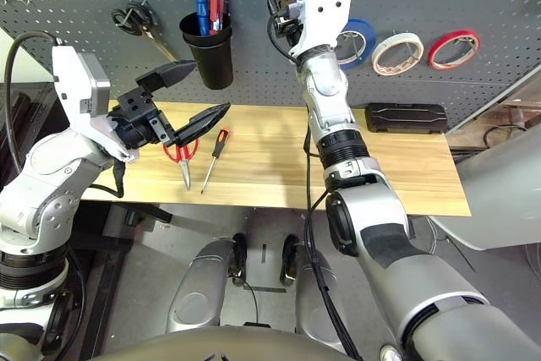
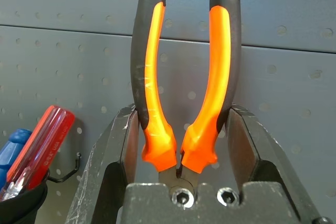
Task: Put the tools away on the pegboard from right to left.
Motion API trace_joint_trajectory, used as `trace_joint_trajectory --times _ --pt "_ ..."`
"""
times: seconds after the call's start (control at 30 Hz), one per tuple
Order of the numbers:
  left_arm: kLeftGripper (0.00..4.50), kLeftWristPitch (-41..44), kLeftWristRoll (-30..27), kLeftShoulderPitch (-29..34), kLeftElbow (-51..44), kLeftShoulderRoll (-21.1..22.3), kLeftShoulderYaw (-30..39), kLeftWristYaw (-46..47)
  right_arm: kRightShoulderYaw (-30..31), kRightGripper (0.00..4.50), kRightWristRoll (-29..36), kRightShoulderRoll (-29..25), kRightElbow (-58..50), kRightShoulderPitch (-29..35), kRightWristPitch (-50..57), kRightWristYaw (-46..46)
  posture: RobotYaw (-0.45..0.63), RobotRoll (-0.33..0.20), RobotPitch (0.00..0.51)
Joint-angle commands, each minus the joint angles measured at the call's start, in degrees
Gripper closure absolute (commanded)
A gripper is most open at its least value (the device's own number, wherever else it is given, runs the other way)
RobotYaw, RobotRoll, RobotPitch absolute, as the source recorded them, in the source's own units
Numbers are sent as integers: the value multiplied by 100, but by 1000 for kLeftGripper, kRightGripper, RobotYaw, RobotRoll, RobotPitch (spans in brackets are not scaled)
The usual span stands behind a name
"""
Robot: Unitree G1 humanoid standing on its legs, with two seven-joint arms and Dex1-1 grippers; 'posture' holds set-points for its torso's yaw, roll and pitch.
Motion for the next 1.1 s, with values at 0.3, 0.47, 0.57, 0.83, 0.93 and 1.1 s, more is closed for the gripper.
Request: trace_joint_trajectory --times 0.3,0.47,0.57,0.83,0.93,1.1 --pt "0 -12 33 56 -122 -15 -111 14 -45 1861 -142 -195 345 -118 -174 -313 274 0 201" --pt "0 -6 36 79 -141 -19 -117 25 -80 1861 -30 -114 488 -103 -75 -190 276 0 201" --pt "0 -9 41 81 -144 -24 -122 29 -118 1861 55 -65 607 -126 -17 -122 277 0 201" --pt "0 -8 56 78 -148 -51 -138 36 -22 1511 -43 -90 913 -105 40 -70 285 0 203" --pt "0 -24 73 123 -149 -49 -137 38 171 601 -292 -206 484 238 -527 16 289 0 205" --pt "0 -89 146 197 -117 -50 -129 56 231 30 70 -348 -751 1165 -517 648 292 0 211"
